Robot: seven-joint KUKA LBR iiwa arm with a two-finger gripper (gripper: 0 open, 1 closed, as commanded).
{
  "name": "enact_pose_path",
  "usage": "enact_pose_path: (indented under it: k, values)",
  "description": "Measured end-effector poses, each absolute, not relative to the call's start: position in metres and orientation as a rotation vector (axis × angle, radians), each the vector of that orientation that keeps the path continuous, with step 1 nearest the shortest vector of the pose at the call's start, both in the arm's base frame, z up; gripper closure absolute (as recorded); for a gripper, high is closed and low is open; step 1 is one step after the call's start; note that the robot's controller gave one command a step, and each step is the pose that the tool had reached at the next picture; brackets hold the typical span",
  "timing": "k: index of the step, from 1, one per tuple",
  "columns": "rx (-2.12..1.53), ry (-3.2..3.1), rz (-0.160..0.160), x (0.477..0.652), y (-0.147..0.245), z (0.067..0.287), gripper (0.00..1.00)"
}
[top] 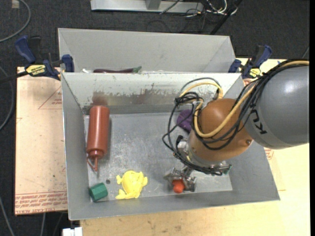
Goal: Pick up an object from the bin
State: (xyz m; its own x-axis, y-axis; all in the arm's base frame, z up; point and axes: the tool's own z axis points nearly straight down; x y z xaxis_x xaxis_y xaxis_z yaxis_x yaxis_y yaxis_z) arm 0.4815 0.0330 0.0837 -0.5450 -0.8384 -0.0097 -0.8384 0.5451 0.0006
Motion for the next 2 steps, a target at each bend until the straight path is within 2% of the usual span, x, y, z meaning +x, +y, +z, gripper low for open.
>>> enact_pose_path:
  k: [2]
  values:
    - [-1.493, 2.756, 0.01, 0.4811, 0.0334, 0.102, 1.0]
